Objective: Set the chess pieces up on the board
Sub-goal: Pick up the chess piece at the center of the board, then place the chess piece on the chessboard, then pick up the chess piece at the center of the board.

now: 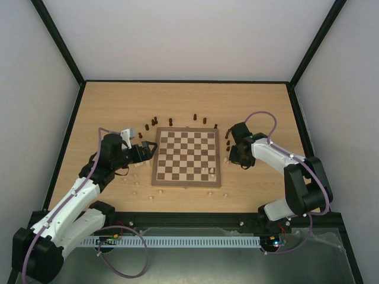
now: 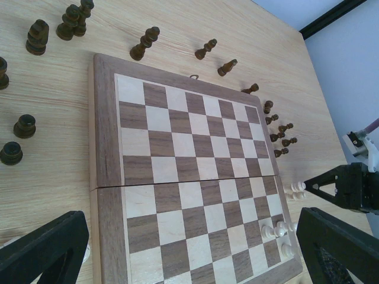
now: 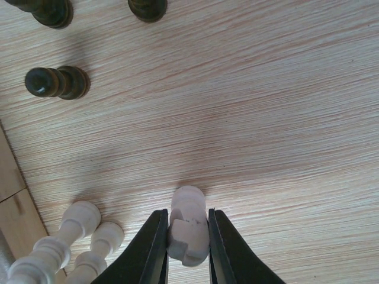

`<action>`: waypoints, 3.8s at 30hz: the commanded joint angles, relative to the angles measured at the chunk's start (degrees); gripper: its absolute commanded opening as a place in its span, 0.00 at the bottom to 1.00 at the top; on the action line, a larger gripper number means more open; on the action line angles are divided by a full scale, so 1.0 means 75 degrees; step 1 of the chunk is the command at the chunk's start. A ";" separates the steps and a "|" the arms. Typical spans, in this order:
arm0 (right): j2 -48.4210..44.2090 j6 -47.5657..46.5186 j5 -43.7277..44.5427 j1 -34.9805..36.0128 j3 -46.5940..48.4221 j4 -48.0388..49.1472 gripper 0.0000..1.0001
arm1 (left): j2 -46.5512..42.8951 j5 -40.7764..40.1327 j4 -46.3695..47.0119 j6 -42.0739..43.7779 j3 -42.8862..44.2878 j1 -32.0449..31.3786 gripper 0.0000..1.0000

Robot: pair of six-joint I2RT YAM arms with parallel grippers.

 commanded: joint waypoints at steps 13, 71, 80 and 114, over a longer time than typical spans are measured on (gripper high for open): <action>-0.0982 0.0458 0.0749 0.1479 0.1635 -0.2005 0.11 | 0.0010 -0.0310 -0.0037 -0.0014 0.0082 -0.0054 1.00; 0.1049 0.1808 0.0982 0.5286 0.1625 -0.1603 0.17 | -0.0206 -0.0693 -0.0339 -0.0067 0.0164 -0.0054 1.00; 0.0965 0.1820 0.1030 0.5208 0.1514 -0.1601 0.17 | -0.0217 -0.0671 -0.0343 -0.0062 0.0165 -0.0056 0.99; -0.0271 0.1443 0.0972 0.5150 0.1786 -0.1580 0.52 | -0.0224 -0.0869 -0.0533 -0.0028 0.0371 -0.0061 0.99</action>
